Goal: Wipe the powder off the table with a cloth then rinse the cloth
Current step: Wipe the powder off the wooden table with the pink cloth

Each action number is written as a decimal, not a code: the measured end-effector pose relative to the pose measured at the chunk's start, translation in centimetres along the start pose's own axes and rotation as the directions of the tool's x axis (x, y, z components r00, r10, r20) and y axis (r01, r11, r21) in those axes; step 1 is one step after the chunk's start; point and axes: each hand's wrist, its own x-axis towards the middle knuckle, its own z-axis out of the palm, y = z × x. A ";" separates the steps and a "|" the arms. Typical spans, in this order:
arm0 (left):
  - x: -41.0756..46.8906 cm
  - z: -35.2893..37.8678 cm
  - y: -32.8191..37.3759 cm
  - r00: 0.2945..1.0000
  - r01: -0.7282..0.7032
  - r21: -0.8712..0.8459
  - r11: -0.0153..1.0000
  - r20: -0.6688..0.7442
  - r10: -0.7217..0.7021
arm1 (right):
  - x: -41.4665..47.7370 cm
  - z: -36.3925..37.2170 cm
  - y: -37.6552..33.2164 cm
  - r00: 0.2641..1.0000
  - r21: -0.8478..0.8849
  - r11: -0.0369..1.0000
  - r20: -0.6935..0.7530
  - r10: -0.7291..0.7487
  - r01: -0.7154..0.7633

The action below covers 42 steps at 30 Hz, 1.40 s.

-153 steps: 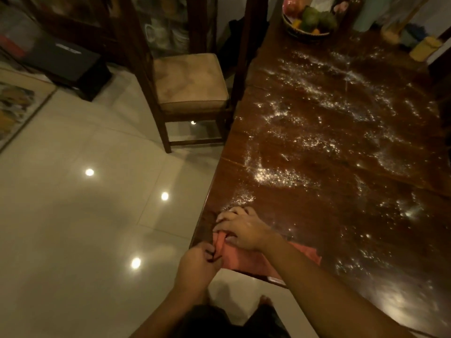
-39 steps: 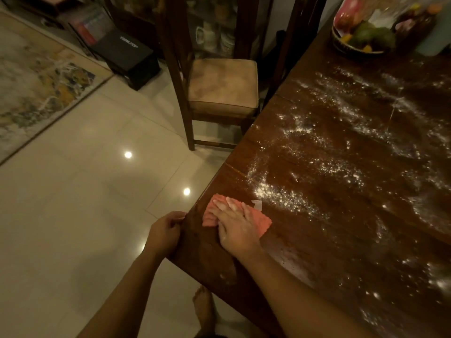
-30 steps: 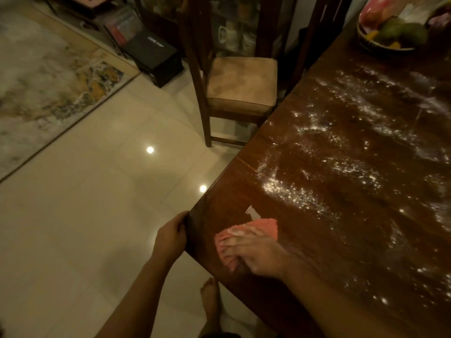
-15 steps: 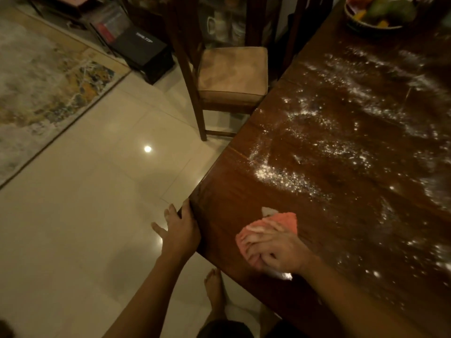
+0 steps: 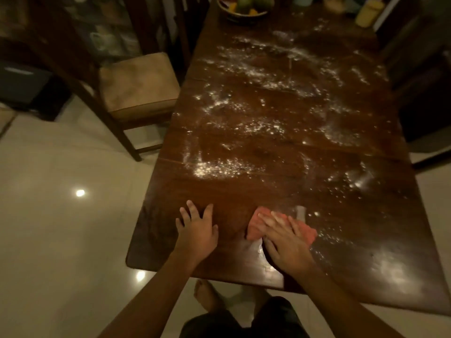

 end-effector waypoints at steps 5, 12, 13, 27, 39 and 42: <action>0.1 1.4 3.7 0.977 -0.193 0.081 0.978 0.112 0.184 | -2.0 1.1 -3.8 0.998 0.015 0.998 0.004 0.062 -0.062; -0.4 1.9 6.8 0.967 -0.205 0.090 0.975 0.170 0.187 | -5.1 -1.8 4.1 0.924 0.033 0.924 0.045 0.379 -0.380; -0.5 2.2 7.2 0.972 -0.190 0.108 0.976 0.162 0.171 | -4.0 -2.0 4.1 0.868 0.084 0.864 0.036 0.495 -0.497; -0.2 4.0 14.3 0.981 -0.163 0.019 0.986 0.111 0.160 | -9.5 -2.4 12.5 0.947 0.093 0.943 0.007 0.321 -0.320; -0.9 8.1 19.6 0.989 -0.076 0.117 0.990 0.132 0.060 | -8.9 -4.0 19.2 0.997 0.062 0.995 0.006 0.081 -0.082; -1.0 7.9 19.5 0.987 -0.069 0.088 0.994 0.148 0.055 | -5.3 -4.9 16.5 0.952 0.144 0.942 0.005 0.305 -0.303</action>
